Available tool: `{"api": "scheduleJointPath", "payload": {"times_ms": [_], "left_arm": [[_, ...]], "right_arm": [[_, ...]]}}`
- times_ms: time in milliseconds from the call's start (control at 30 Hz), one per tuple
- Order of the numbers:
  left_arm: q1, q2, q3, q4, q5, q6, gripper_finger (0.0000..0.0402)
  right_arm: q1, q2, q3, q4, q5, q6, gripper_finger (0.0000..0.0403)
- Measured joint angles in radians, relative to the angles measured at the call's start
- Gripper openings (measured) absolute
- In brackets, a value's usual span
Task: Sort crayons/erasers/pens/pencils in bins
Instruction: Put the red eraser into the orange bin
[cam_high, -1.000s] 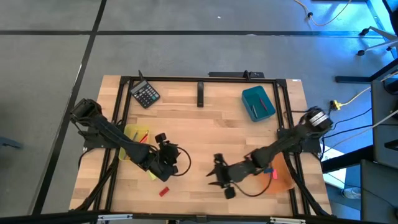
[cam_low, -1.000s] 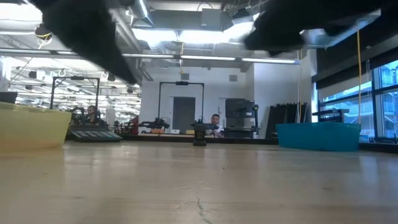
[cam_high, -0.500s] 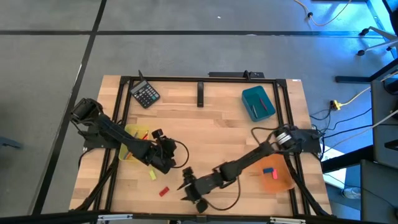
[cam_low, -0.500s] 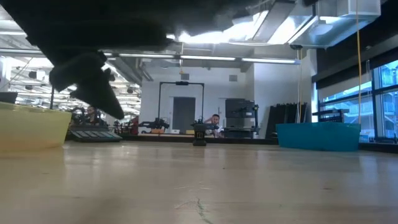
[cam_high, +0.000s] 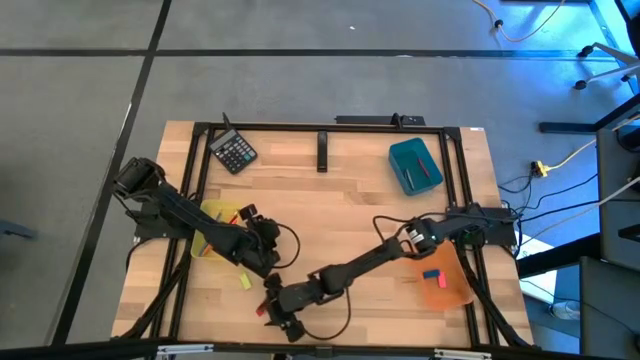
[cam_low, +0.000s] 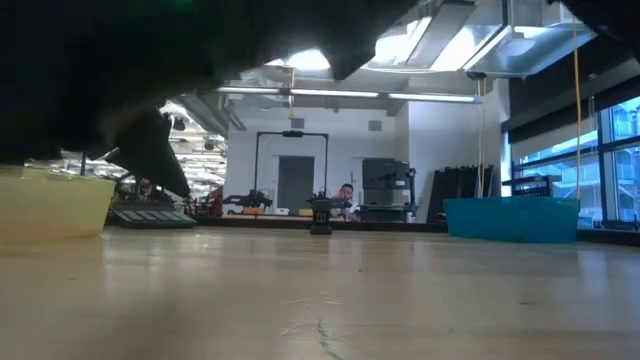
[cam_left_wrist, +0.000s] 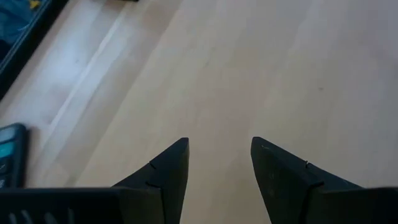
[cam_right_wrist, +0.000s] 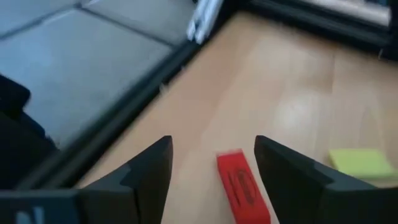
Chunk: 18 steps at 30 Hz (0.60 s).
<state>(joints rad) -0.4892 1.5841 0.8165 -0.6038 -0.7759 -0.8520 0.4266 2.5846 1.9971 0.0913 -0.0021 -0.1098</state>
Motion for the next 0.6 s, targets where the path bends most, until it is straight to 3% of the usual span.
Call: {"api": "scheduleJointPath", "payload": {"times_ms": [300,433,600], "left_arm": [[-0.012,-0.052,0.0,-0.098,-0.064,-0.116,0.0168],[-0.026,-0.075,0.0,-0.097,-0.078,-0.117,0.0168],[-0.039,-0.093,0.0,-0.092,-0.086,-0.118,0.0168]], "right_arm": [[-0.048,0.055,0.058,-0.114,-0.013,0.028,0.0225],[-0.068,0.055,0.059,-0.14,-0.073,0.06,0.0221],[-0.085,0.054,0.062,-0.182,-0.153,0.07,0.0172]]}}
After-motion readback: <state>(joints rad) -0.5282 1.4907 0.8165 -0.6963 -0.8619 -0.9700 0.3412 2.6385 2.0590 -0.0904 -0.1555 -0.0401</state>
